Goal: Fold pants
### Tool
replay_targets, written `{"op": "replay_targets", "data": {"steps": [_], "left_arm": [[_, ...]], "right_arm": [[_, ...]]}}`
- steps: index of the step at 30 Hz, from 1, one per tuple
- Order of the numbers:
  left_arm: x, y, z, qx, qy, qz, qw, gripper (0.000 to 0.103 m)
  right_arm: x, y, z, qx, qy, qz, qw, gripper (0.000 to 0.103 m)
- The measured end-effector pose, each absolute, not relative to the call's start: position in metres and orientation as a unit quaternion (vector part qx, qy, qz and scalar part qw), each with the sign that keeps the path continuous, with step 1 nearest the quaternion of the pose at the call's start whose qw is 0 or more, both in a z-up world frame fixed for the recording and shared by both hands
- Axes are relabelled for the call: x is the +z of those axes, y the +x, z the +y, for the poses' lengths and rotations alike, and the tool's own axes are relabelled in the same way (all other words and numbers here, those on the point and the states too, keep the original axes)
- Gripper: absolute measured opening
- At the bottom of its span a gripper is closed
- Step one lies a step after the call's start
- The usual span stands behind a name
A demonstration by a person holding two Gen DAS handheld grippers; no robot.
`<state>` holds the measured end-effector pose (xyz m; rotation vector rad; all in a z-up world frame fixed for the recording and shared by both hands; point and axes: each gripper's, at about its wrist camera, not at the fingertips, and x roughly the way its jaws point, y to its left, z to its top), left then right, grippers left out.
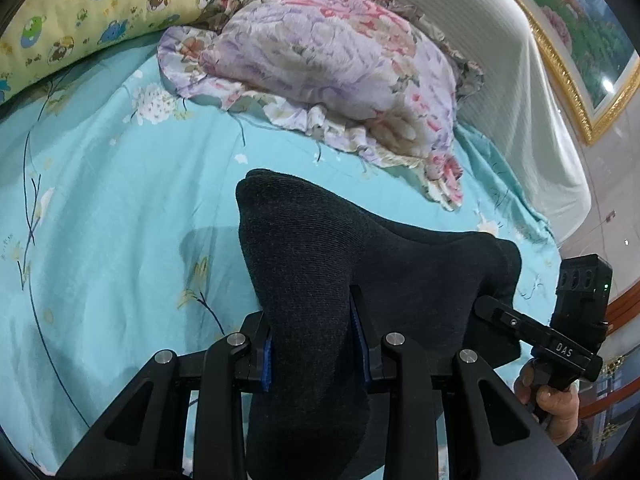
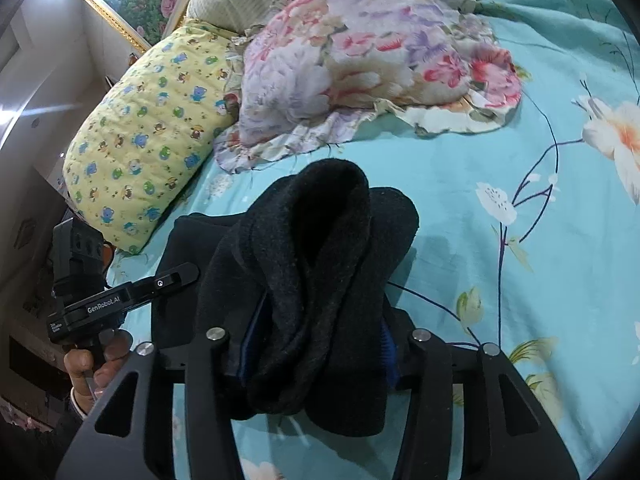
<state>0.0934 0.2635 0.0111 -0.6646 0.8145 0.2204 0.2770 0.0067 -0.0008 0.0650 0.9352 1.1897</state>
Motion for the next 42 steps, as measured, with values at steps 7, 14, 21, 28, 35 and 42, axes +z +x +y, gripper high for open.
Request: {"op": "replay_targets", "data": {"steps": [7,14,21,28,35,42], "left_arm": [[0.007,0.097,0.256,0.121,-0.29,0.393,0.864,0.041],[0.013,0.094,0.253,0.143,-0.275,0.398,0.863,0.053],[0.031,0.076,0.24,0.176,-0.25,0.387,0.87,0.07],[0.047,0.054,0.204,0.199,-0.207,0.375,0.882,0.082],[0.046,0.036,0.173,0.209,-0.178,0.377,0.885,0.082],[0.039,0.024,0.158,0.212,-0.177,0.385,0.88,0.083]], "right_arm": [[-0.011,0.283,0.002,0.524,0.009,0.416,0.743,0.077],[-0.009,0.279,0.0,0.515,-0.001,0.4,0.758,0.08],[0.007,0.27,-0.015,0.508,0.027,0.383,0.771,0.085],[0.029,0.245,-0.039,0.499,0.03,0.339,0.797,0.09],[0.034,0.203,-0.058,0.496,0.0,0.287,0.819,0.098],[0.026,0.169,-0.06,0.502,-0.052,0.264,0.822,0.099]]}}
